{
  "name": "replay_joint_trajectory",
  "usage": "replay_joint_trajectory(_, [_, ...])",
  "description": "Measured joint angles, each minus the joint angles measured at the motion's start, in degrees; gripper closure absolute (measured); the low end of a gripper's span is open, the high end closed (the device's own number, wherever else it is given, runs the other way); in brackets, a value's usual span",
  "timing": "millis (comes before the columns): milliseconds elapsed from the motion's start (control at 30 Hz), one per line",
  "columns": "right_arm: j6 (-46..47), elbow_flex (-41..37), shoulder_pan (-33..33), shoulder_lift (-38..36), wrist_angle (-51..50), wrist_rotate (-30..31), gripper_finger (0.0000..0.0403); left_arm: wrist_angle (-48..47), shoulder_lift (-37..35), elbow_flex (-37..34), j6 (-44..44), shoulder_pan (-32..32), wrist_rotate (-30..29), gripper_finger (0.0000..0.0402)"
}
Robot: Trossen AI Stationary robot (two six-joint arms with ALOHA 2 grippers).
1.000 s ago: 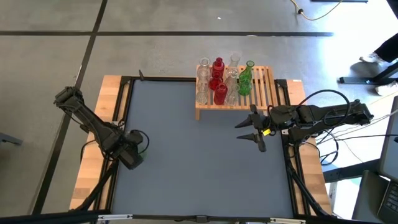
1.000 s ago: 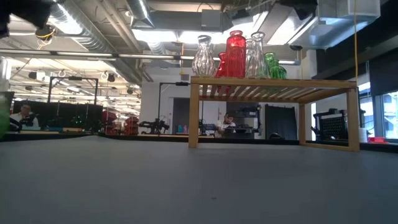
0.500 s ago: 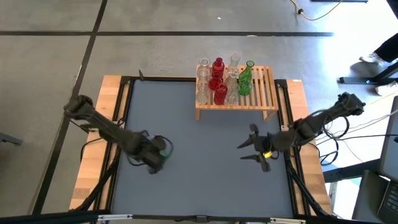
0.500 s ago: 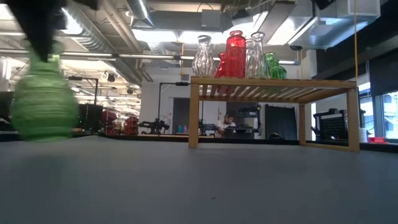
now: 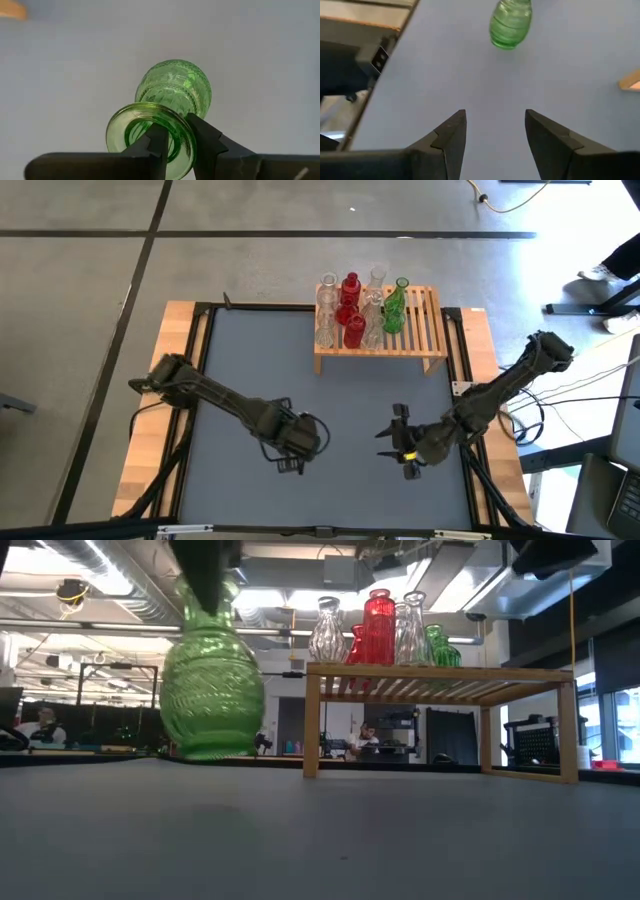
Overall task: Sort vases onto shelf
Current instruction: Put the green vase onto the shelf aligned with the other green transparent vase
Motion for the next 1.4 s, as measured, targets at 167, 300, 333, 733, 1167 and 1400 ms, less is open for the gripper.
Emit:
replay_joint_trajectory(167, [3.05,-0.02,0.59,5.34,0.16,2.53,0.0217,-0.02,6.01,5.87,2.55,0.14,0.47,0.0351])
replay_joint_trajectory(300, [5.27,-0.04,0.55,8.50,0.16,2.84,0.0217,0.54,8.86,8.90,3.85,-0.08,0.72,0.0348])
replay_joint_trajectory(333, [5.45,-0.04,0.55,9.15,0.22,2.87,0.0217,0.79,9.10,9.34,3.87,-0.14,0.76,0.0345])
replay_joint_trajectory(733, [5.55,-0.07,0.48,11.24,0.62,2.87,0.0217,3.19,9.63,9.77,1.93,-0.20,0.61,0.0254])
replay_joint_trajectory(1167, [5.37,-0.07,0.44,11.23,3.22,0.42,0.0217,-0.08,8.53,15.90,3.52,-1.48,-3.34,0.0240])
replay_joint_trajectory(1400, [5.13,-0.07,0.37,12.28,10.65,5.11,0.0188,-6.24,7.19,15.82,5.24,-6.60,-4.31,0.0240])
